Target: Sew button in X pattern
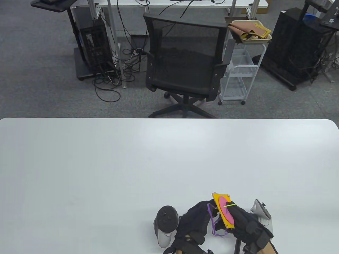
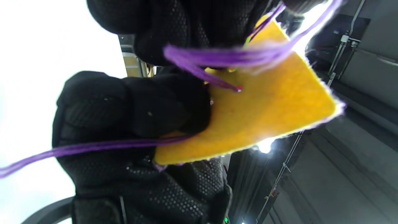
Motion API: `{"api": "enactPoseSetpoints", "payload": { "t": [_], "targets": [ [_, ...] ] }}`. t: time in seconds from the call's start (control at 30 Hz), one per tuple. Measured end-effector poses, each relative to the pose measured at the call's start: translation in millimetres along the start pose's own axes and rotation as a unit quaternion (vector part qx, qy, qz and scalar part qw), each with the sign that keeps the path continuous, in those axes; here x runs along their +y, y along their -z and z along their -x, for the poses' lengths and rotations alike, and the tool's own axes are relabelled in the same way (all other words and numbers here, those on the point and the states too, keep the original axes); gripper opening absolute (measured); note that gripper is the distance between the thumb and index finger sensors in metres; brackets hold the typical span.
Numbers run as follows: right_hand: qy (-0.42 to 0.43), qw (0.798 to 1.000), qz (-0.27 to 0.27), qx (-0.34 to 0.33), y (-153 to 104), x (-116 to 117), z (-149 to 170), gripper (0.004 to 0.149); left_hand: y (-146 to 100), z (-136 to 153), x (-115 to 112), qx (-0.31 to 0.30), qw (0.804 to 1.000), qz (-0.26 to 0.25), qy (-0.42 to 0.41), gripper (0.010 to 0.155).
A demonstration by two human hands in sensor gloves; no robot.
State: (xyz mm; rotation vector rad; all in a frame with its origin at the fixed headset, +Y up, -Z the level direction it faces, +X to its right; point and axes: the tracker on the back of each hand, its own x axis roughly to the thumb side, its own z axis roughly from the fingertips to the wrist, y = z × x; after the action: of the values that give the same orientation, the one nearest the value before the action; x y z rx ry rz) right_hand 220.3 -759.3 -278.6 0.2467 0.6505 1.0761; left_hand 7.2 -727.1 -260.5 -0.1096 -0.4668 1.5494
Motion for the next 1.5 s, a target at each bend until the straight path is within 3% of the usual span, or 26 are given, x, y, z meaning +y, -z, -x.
{"api": "enactPoseSetpoints", "payload": {
  "t": [0.2, 0.4, 0.77, 1.13, 1.5],
  "targets": [
    [-0.068, 0.997, 0.039, -0.006, -3, -3, -5, 0.045, -1, 8, 3, 0.040, 0.996, 0.033, -0.077, 0.070],
    [-0.166, 0.980, 0.107, -0.021, -6, -2, -10, 0.045, -3, 10, 5, 0.085, 0.994, 0.037, -0.053, 0.073],
    [-0.278, 0.943, 0.180, -0.039, -9, 2, -12, 0.046, 1, 19, 4, 0.128, 0.991, 0.039, -0.032, 0.063],
    [-0.369, 0.900, 0.225, -0.058, -11, 8, -14, 0.047, 4, 23, 2, 0.133, 0.991, -0.010, 0.015, 0.050],
    [-0.352, 0.904, 0.234, -0.067, -14, 7, -17, 0.059, 2, 21, 7, 0.104, 0.993, -0.059, 0.007, 0.046]
  ]
}}
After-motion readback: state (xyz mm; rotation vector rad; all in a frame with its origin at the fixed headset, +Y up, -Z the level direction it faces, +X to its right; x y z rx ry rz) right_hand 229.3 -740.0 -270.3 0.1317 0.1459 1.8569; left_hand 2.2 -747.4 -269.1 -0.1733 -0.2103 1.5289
